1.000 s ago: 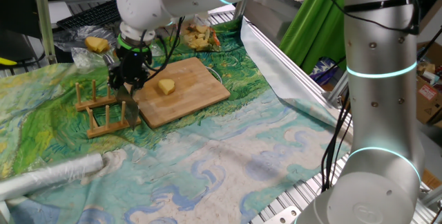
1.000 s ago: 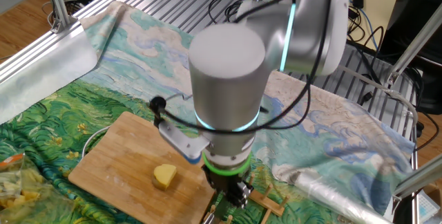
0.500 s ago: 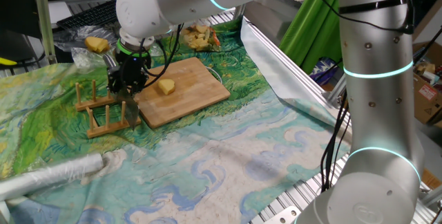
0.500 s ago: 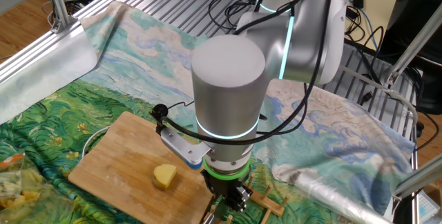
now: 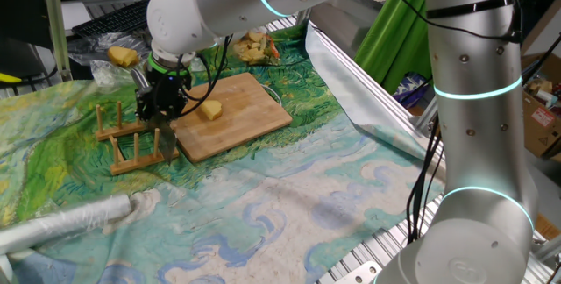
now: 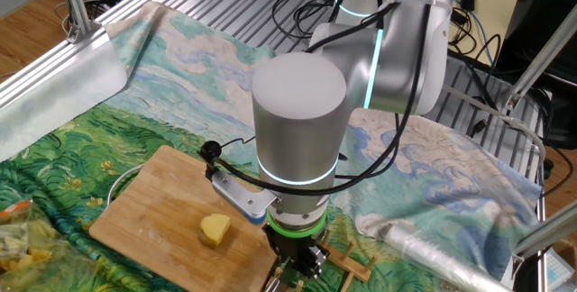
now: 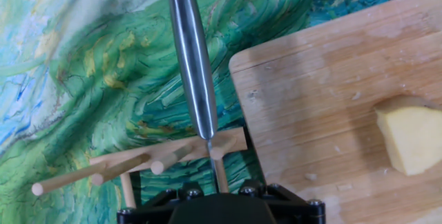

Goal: Chop the potatoes

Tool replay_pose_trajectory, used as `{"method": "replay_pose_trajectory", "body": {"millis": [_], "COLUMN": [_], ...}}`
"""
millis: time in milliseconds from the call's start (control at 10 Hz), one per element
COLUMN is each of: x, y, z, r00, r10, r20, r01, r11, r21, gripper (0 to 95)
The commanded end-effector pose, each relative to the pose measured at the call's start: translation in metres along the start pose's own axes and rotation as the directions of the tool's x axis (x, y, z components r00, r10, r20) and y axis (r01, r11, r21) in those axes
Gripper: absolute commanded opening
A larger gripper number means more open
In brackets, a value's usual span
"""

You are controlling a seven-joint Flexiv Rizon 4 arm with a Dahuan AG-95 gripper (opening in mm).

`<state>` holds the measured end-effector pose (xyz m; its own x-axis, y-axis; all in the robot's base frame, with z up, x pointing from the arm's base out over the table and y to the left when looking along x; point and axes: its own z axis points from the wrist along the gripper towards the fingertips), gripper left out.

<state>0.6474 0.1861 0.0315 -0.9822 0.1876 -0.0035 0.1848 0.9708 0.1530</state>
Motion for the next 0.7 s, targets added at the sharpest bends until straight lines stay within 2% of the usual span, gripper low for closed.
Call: {"method": "replay_pose_trajectory", "body": {"millis": [100, 400, 500, 700], "x": [-0.0007, -0.0006, -0.0004, -0.0001], "y": [0.0004, 0.0007, 0.0011, 0.0017], "z": [0.0018, 0.0026, 0.0025, 0.0025], "r00": [1.000, 1.000, 1.000, 1.000], "r10": [-0.003, -0.006, -0.007, -0.009], "r20": [0.002, 0.007, 0.009, 0.012], "r01": [0.003, 0.006, 0.007, 0.009], "r11": [1.000, 1.000, 1.000, 1.000], "r21": [-0.001, -0.001, -0.002, -0.002], "gripper": [19.0, 19.0, 0.0, 0.0]}}
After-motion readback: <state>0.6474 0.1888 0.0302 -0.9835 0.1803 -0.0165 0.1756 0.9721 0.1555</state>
